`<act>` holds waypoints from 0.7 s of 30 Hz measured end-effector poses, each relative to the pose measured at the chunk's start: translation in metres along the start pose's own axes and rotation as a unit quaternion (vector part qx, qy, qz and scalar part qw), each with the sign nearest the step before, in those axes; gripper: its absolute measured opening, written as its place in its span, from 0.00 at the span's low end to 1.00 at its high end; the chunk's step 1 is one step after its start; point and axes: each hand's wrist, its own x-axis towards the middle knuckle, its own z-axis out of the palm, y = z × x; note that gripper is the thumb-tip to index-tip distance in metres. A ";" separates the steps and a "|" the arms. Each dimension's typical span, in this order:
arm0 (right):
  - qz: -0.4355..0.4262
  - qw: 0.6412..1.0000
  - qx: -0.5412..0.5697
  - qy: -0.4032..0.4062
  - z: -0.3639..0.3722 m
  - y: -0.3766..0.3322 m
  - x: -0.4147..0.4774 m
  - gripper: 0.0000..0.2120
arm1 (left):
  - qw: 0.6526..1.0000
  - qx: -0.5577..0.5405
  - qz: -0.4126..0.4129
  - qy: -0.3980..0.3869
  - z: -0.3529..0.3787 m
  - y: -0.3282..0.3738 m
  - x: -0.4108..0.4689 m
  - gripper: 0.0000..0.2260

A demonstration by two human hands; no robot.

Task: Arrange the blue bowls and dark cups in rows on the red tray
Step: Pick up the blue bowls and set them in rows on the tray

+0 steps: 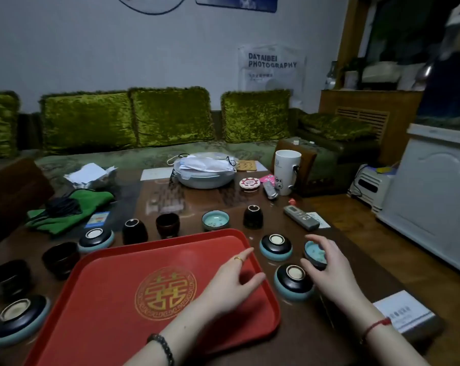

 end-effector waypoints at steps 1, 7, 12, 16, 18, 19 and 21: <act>0.007 1.000 -0.005 0.017 -0.004 0.005 0.004 0.22 | 1.000 -0.009 0.007 -0.003 0.005 0.003 0.008 0.28; 0.077 0.996 -0.030 -0.022 -0.012 0.044 0.025 0.33 | 0.999 -0.020 0.009 -0.036 0.042 0.020 0.062 0.28; 0.097 0.994 0.025 -0.048 -0.010 0.070 0.037 0.42 | 0.998 -0.043 0.001 -0.054 0.072 0.027 0.094 0.29; 0.078 0.994 0.061 -0.045 -0.009 0.080 0.040 0.43 | 0.996 -0.052 -0.004 -0.069 0.086 0.033 0.108 0.21; 0.073 0.994 0.068 -0.035 -0.009 0.080 0.040 0.43 | 0.996 -0.064 0.000 -0.066 0.090 0.036 0.109 0.17; 0.071 0.995 0.071 -0.027 -0.009 0.079 0.041 0.44 | 0.996 -0.075 -0.002 -0.058 0.091 0.038 0.108 0.17; 0.063 0.995 0.076 -0.007 -0.009 0.074 0.042 0.43 | 0.994 -0.106 -0.001 -0.032 0.088 0.039 0.107 0.17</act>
